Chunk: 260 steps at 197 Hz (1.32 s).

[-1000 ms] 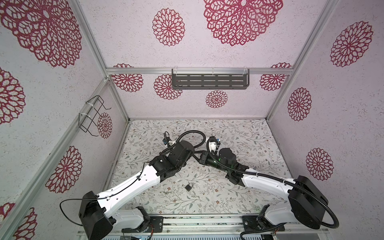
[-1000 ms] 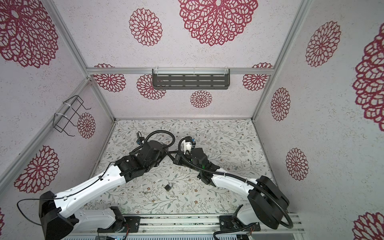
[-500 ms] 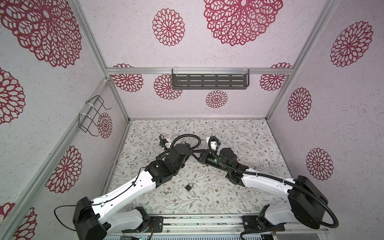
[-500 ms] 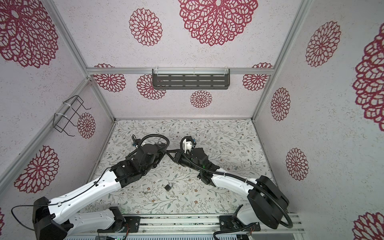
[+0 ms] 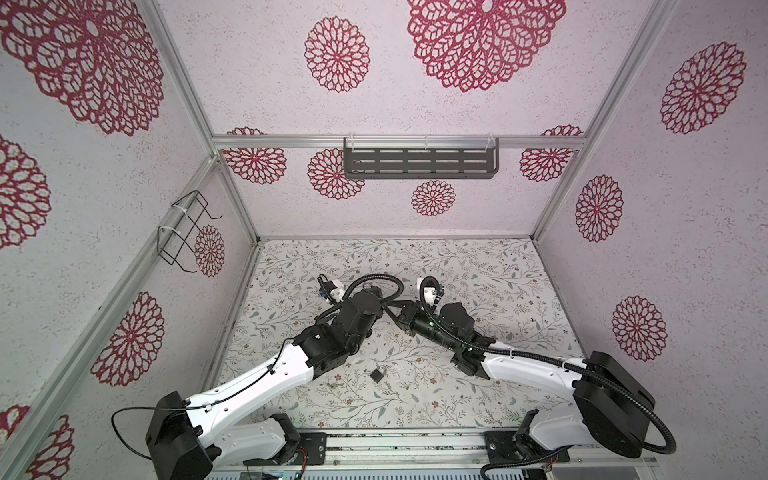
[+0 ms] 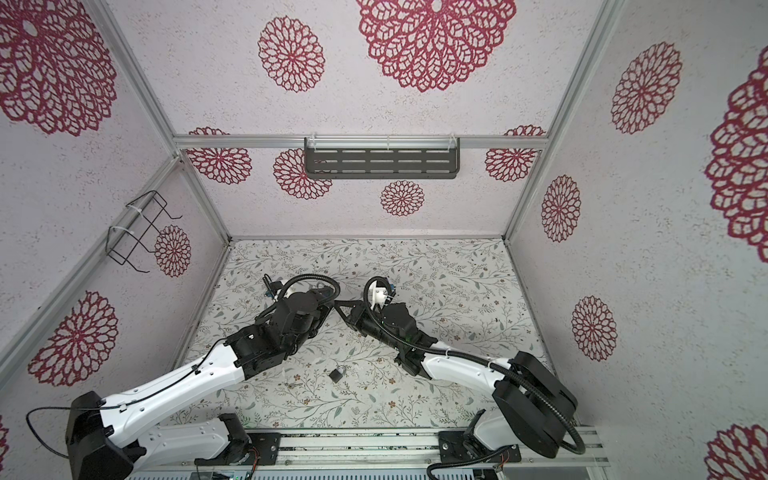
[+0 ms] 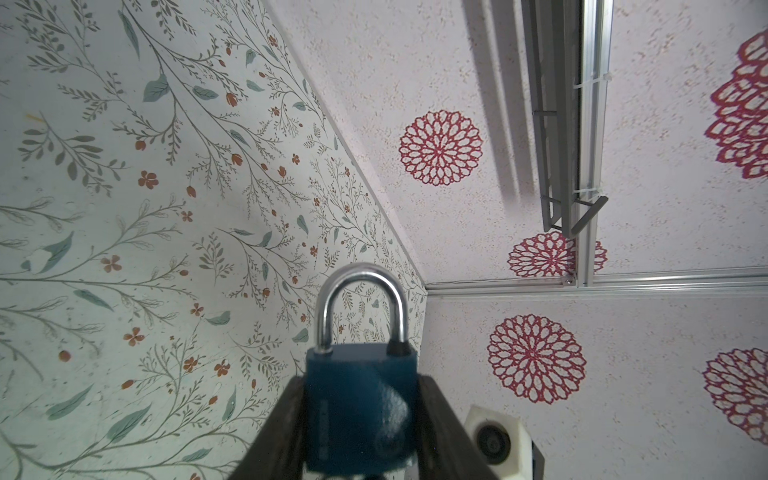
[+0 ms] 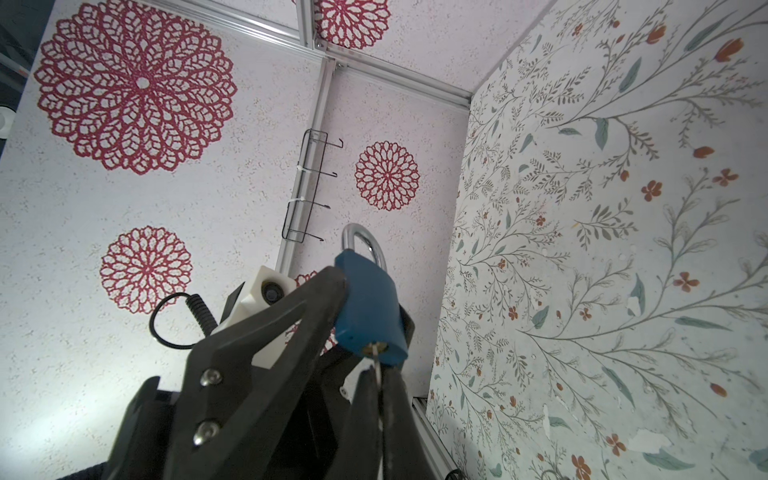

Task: Unlock with the key
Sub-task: 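Twist the inserted key with the right gripper to pop the shackle open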

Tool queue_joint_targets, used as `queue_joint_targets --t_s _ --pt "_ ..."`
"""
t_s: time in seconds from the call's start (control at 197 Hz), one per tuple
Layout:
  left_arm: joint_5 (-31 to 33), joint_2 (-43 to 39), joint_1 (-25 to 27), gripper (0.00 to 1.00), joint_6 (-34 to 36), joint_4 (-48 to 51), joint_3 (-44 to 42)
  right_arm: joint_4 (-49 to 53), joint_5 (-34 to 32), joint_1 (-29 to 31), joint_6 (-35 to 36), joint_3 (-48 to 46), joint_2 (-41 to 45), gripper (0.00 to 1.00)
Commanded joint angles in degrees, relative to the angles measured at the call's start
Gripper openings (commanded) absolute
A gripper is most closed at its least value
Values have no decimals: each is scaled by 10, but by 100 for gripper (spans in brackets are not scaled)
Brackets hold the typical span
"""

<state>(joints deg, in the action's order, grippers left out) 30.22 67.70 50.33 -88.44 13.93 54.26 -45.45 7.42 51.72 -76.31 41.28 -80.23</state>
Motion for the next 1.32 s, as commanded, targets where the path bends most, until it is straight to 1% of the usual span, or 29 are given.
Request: queue_joint_targets --t_s 0.0,0.167,0.273,0.319,0.39,0.552,0.704,0.79,0.856,0.967,1.094,1.124,1.215,1.312 --pt "-31 -11 22 0 10 -76 -15 -72 -15 10 -19 7 16 0" --pt "-30 -19 22 0 42 -90 -18 -70 -16 11 -21 7 22 0" --pt "-41 -30 20 0 71 -142 -35 -68 -23 14 -24 3 26 0" --pt "-46 -33 19 0 79 -147 -34 -62 -29 16 -24 1 31 0" --pt "-57 -36 14 0 75 -147 -34 -59 -40 18 -24 -4 36 0" --pt "-95 -32 4 0 76 -199 -47 -66 -47 19 -38 -6 38 0" --pt "-99 -28 0 0 82 -204 -49 -63 -68 22 -47 -15 47 0" --pt "-104 -32 -4 0 79 -215 -56 -54 -63 22 -32 -10 49 0" --pt "-103 -33 -6 0 86 -193 -45 -41 -61 22 -11 -4 50 0" --pt "-90 -33 -7 0 107 -107 -6 -39 -57 22 13 -6 48 0" --pt "-79 -34 -13 0 130 -43 19 6 -62 22 55 -1 57 0" --pt "-75 -33 -15 0 136 -25 26 21 -65 22 69 1 60 3" --pt "-77 -30 -27 0 160 22 50 65 -77 22 103 6 73 19" --pt "-81 -24 -36 0 195 59 74 93 -86 21 136 5 87 29"
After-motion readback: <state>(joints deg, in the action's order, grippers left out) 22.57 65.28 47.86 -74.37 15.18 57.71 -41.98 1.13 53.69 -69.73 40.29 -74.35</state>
